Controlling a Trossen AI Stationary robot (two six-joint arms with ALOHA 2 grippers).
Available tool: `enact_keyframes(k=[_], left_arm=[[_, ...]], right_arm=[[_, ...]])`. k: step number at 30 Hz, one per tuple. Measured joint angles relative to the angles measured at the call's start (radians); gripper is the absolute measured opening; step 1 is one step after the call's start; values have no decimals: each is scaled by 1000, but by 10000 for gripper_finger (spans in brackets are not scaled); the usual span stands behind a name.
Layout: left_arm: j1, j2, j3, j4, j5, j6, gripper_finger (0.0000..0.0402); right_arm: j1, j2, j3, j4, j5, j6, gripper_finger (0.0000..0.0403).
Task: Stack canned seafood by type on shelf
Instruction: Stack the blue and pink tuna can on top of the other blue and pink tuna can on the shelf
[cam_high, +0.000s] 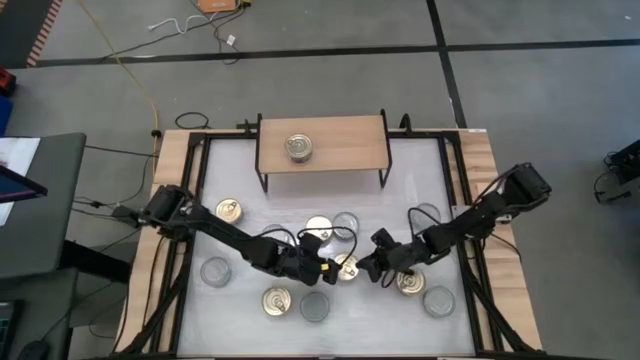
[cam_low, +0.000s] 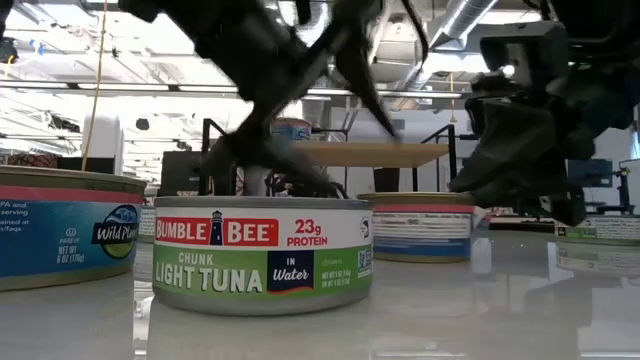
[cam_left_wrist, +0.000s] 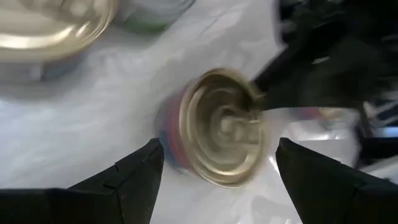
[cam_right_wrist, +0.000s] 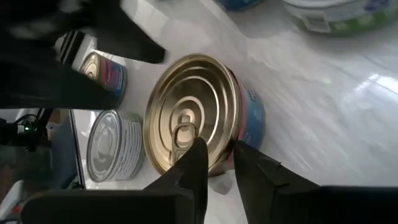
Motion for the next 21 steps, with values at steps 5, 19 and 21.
enact_keyframes(k=[5,19,21], left_arm=[[6,15,2,-12,11,-54,295],[6,60,-1,-12,114,-212,295],[5,60,-1,-10,115,-215,295]], right_arm=[[-19,54,50,-25,-26,-4,102],[-29,124,143,-66,-96,-42,75],[-36,123,143,-70,-96,-42,57]])
